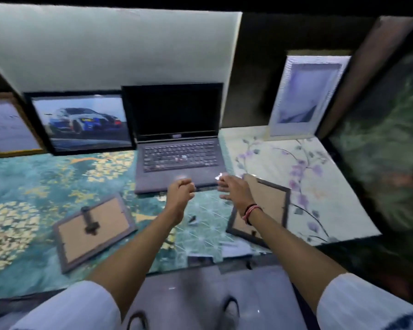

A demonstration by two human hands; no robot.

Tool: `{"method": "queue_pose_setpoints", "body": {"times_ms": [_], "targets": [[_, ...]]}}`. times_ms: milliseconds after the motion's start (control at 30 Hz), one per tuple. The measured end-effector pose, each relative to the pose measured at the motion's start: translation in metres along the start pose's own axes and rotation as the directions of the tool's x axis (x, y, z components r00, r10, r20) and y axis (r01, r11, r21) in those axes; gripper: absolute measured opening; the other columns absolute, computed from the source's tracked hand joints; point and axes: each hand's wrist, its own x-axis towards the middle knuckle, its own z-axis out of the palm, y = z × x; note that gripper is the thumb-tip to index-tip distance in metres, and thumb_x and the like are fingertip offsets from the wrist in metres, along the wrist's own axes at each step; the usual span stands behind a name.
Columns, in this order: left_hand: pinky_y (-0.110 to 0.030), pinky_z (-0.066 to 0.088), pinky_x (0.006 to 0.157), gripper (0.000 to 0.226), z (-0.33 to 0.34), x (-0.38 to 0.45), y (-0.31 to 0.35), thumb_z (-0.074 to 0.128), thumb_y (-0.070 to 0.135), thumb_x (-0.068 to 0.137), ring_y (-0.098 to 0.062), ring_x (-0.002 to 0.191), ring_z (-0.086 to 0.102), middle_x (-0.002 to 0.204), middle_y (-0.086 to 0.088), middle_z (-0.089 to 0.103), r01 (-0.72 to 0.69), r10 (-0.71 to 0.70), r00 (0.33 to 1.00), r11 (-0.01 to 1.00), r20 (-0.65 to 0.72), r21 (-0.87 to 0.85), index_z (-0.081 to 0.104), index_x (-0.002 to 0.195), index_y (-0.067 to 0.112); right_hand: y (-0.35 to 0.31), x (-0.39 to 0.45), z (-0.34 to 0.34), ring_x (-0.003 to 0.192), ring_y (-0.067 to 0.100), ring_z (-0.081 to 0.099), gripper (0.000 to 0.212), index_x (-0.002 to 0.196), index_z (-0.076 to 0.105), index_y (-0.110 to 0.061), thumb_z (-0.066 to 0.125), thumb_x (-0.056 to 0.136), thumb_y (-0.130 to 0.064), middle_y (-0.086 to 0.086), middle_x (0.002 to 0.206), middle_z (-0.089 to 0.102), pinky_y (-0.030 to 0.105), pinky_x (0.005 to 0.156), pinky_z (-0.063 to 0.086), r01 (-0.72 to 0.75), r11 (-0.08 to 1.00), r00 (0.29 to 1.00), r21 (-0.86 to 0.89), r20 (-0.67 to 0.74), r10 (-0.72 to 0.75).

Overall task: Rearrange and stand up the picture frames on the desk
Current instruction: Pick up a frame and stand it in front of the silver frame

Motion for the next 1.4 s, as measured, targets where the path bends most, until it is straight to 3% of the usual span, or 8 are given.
{"method": "queue_pose_setpoints", "body": {"times_ms": [200, 333, 433, 533, 700, 833, 1067, 1400], "targets": [[-0.038, 0.047, 0.085, 0.014, 0.093, -0.025, -0.021, 0.064, 0.012, 0.083, -0.028, 0.092, 0.06, 0.093, -0.017, 0.062, 0.065, -0.087, 0.994, 0.962, 0.072, 0.265, 0.068, 0.096, 0.012, 0.033, -0.005, -0.123, 0.072, 0.031, 0.058, 0.023, 0.066, 0.06, -0.019, 0.054, 0.085, -0.029, 0.017, 0.074, 0.06, 0.039, 0.063, 0.045, -0.069, 0.951, 0.983, -0.301, -0.185, 0.013], [-0.036, 0.045, 0.074, 0.007, 0.127, -0.031, -0.039, 0.055, 0.013, 0.077, -0.028, 0.087, 0.059, 0.09, -0.014, 0.066, 0.149, -0.19, 0.98, 0.903, 0.065, 0.403, 0.062, 0.078, 0.014, 0.06, -0.003, -0.164, 0.106, 0.035, 0.06, 0.032, 0.115, 0.063, -0.003, 0.052, 0.089, -0.018, 0.017, 0.117, 0.064, 0.034, 0.088, 0.046, -0.239, 0.876, 0.955, -0.419, -0.266, 0.133], [-0.037, 0.053, 0.08, 0.022, 0.143, -0.044, -0.043, 0.054, 0.011, 0.086, -0.031, 0.095, 0.063, 0.108, -0.016, 0.066, 0.178, -0.23, 0.971, 0.88, 0.068, 0.44, 0.062, 0.106, 0.012, 0.082, 0.004, -0.173, 0.092, 0.031, 0.053, 0.029, 0.098, 0.045, -0.012, 0.046, 0.075, -0.028, 0.016, 0.102, 0.05, 0.036, 0.079, 0.042, -0.319, 0.833, 0.943, -0.451, -0.235, 0.234], [-0.045, 0.054, 0.098, 0.052, 0.15, -0.049, -0.046, 0.052, 0.013, 0.088, -0.034, 0.114, 0.06, 0.131, -0.013, 0.057, 0.219, -0.263, 0.964, 0.874, 0.044, 0.434, 0.051, 0.141, 0.011, 0.072, 0.0, -0.166, 0.122, 0.044, 0.049, 0.049, 0.125, 0.046, -0.009, 0.051, 0.079, -0.027, 0.025, 0.129, 0.045, 0.044, 0.098, 0.042, -0.398, 0.823, 0.911, -0.406, -0.282, 0.302], [-0.049, 0.045, 0.103, 0.05, 0.157, -0.052, -0.042, 0.056, 0.022, 0.099, -0.029, 0.115, 0.052, 0.144, -0.014, 0.052, 0.303, -0.351, 0.933, 0.883, 0.079, 0.358, 0.046, 0.145, 0.008, 0.065, 0.001, -0.167, 0.133, 0.046, 0.037, 0.067, 0.149, 0.029, -0.01, 0.053, 0.087, -0.021, 0.026, 0.147, 0.033, 0.046, 0.103, 0.039, -0.458, 0.761, 0.888, -0.46, -0.284, 0.362], [-0.04, 0.049, 0.086, 0.047, 0.148, -0.053, -0.034, 0.051, 0.025, 0.1, -0.029, 0.104, 0.056, 0.126, -0.013, 0.056, 0.24, -0.32, 0.937, 0.881, 0.138, 0.408, 0.049, 0.145, 0.014, 0.065, 0.003, -0.189, 0.122, 0.04, 0.052, 0.053, 0.137, 0.052, -0.02, 0.049, 0.084, -0.022, 0.019, 0.137, 0.054, 0.036, 0.095, 0.044, -0.326, 0.808, 0.944, -0.49, -0.206, 0.256], [-0.022, 0.049, 0.053, 0.03, 0.124, -0.03, -0.003, 0.041, 0.007, 0.104, -0.015, 0.066, 0.051, 0.085, -0.009, 0.054, 0.241, -0.341, 0.903, 0.906, 0.261, 0.349, 0.057, 0.13, 0.007, 0.041, 0.018, -0.244, 0.062, 0.022, 0.059, 0.047, 0.109, 0.074, -0.005, 0.034, 0.089, 0.01, 0.011, 0.073, 0.066, 0.03, 0.057, 0.058, -0.212, 0.973, 0.975, -0.094, -0.083, 0.204], [-0.031, 0.064, 0.06, 0.018, 0.189, -0.016, -0.001, 0.049, 0.009, 0.103, -0.029, 0.078, 0.073, 0.099, -0.023, 0.064, 0.51, -0.46, 0.811, 0.858, 0.361, -0.054, 0.055, 0.112, -0.005, 0.066, 0.013, -0.237, 0.085, 0.021, 0.07, 0.052, 0.127, 0.064, -0.001, 0.046, 0.086, 0.025, 0.013, 0.101, 0.071, 0.027, 0.076, 0.06, -0.155, 0.977, 0.953, 0.149, 0.282, 0.108]]}}
